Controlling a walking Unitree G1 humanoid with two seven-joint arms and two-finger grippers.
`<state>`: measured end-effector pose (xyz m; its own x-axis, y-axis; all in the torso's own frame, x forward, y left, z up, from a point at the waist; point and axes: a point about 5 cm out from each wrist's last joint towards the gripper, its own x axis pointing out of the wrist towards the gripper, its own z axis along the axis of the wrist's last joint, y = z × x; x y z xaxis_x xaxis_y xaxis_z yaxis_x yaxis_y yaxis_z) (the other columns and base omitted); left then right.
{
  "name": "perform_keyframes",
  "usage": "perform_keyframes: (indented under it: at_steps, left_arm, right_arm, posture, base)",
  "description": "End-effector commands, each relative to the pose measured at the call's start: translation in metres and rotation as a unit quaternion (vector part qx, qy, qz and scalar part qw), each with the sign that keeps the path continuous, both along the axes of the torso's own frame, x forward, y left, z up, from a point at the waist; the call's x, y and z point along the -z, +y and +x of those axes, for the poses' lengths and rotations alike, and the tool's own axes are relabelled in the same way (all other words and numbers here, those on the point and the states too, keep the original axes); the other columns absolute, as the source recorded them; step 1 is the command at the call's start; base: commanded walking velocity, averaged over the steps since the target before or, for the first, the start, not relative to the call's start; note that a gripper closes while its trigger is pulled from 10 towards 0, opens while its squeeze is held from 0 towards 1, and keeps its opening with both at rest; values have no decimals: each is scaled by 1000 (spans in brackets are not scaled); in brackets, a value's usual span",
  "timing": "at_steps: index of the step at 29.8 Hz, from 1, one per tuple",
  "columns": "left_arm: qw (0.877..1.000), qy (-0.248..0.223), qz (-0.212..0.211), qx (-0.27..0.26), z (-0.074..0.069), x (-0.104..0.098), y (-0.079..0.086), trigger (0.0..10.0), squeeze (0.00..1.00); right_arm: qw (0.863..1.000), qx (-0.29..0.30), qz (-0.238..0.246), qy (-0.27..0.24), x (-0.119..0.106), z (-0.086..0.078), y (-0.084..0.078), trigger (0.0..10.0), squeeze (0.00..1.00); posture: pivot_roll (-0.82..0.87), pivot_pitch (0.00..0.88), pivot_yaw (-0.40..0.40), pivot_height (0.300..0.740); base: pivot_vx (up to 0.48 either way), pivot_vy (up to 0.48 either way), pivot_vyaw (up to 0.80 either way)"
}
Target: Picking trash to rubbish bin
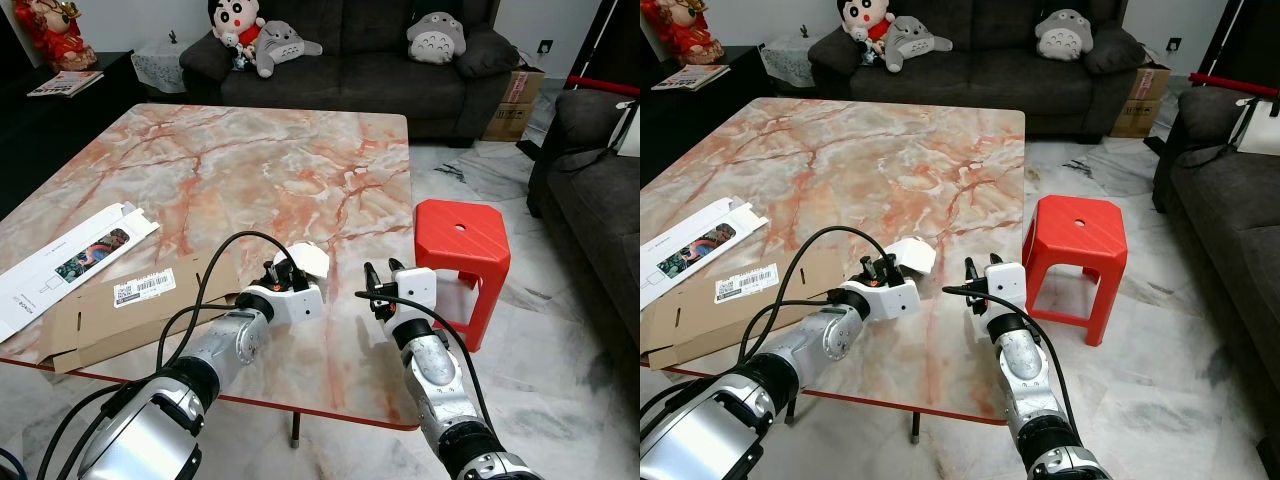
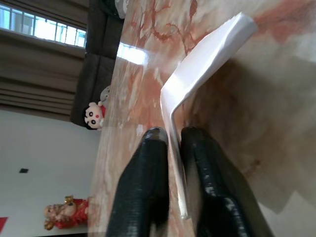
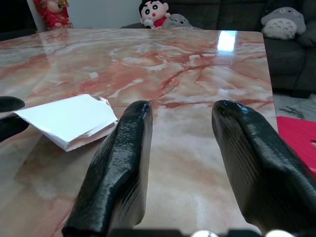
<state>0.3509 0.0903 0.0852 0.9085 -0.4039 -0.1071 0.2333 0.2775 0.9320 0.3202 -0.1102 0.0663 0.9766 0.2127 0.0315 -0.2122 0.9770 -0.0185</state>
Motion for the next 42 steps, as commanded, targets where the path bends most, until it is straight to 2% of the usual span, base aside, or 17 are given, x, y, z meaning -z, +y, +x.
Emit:
perform_keyframes:
  at_steps: [1, 10, 12, 13, 14, 17, 18, 19, 21, 22, 23, 24, 26, 27, 28, 34, 42]
  left_arm:
    - [1000, 11, -7, -2, 0, 2, 2, 0, 0]
    - [1000, 13, -23, -4, -2, 2, -1, 0, 0]
    - [998, -13, -61, -24, 2, -7, 0, 0, 0]
    - [994, -31, -91, -43, 5, -14, 2, 1608, 0]
    - [992, -45, -106, -47, 7, -19, 2, 10000, 0]
    - [982, -77, -163, -58, 10, -34, 2, 10000, 0]
    - [982, -77, -163, -58, 10, -34, 2, 10000, 0]
    - [972, -68, -213, -67, 11, -38, 3, 10000, 0]
    - [972, -68, -213, -67, 11, -38, 3, 10000, 0]
    - [963, -62, -252, -75, 12, -41, 3, 10000, 0]
    - [932, -44, -348, -93, 14, -47, 4, 10000, 0]
    - [932, -44, -348, -93, 14, -47, 4, 10000, 0]
    - [892, -31, -442, -93, 13, -54, 4, 10000, 0]
    - [892, -31, -442, -93, 13, -54, 4, 10000, 0]
    - [877, -34, -471, -85, 13, -59, 5, 10000, 0]
    - [862, -46, -499, -73, 12, -66, 13, 10000, 0]
    - [862, -44, -501, -71, 11, -64, 20, 10000, 0]
  right_arm:
    - [1000, -1, 0, 1, 1, 0, 1, 10000, 0]
    - [1000, 3, 0, 1, 1, -1, 0, 10000, 0]
    - [1000, 7, -1, -3, -1, 1, -2, 10000, 0]
    - [1000, 13, 0, -9, -3, 2, -3, 10000, 0]
    - [1000, 17, 1, -14, -6, 3, -4, 10000, 0]
    - [999, 25, 4, -38, -17, 8, -5, 10000, 0]
    - [999, 25, 4, -38, -17, 8, -5, 10000, 0]
    - [998, 37, 0, -47, -22, 11, -8, 10000, 0]
    - [998, 37, 0, -47, -22, 11, -8, 10000, 0]
    - [998, 44, -2, -50, -24, 13, -10, 10000, 0]
    - [996, 58, -2, -62, -30, 16, -15, 10000, 0]
    - [996, 58, -2, -62, -30, 16, -15, 10000, 0]
    - [994, 72, 1, -85, -41, 19, -21, 10000, 0]
    - [994, 72, 1, -85, -41, 19, -21, 10000, 0]
    - [991, 86, 17, -98, -49, 21, -27, 10000, 0]
    - [987, 108, 12, -122, -62, 24, -38, 10000, 0]
    - [982, 145, 19, -120, -65, 25, -53, 10000, 0]
  posture:
    - [144, 0, 34, 740]
    - [141, 0, 36, 740]
    - [143, 0, 36, 740]
    - [145, 0, 37, 740]
    - [147, 0, 36, 740]
    - [147, 0, 38, 740]
    - [147, 0, 38, 740]
    - [146, 0, 38, 740]
    - [146, 0, 38, 740]
    - [145, 0, 38, 740]
    - [147, 0, 37, 740]
    - [147, 0, 37, 740]
    - [144, 1, 36, 740]
    - [144, 1, 36, 740]
    - [144, 1, 36, 740]
    - [145, 5, 35, 740]
    - [150, 13, 39, 740]
  base:
    - [0, 0, 0]
    - [0, 0, 0]
    - [0, 0, 0]
    - [0, 0, 0]
    - [0, 0, 0]
    - [0, 0, 0]
    - [0, 0, 0]
    - [0, 0, 0]
    - [0, 0, 0]
    - [0, 0, 0]
    - [0, 0, 0]
    - [0, 0, 0]
    - [0, 0, 0]
    - [0, 0, 0]
    - [0, 0, 0]
    - [0, 0, 0]
    - [0, 0, 0]
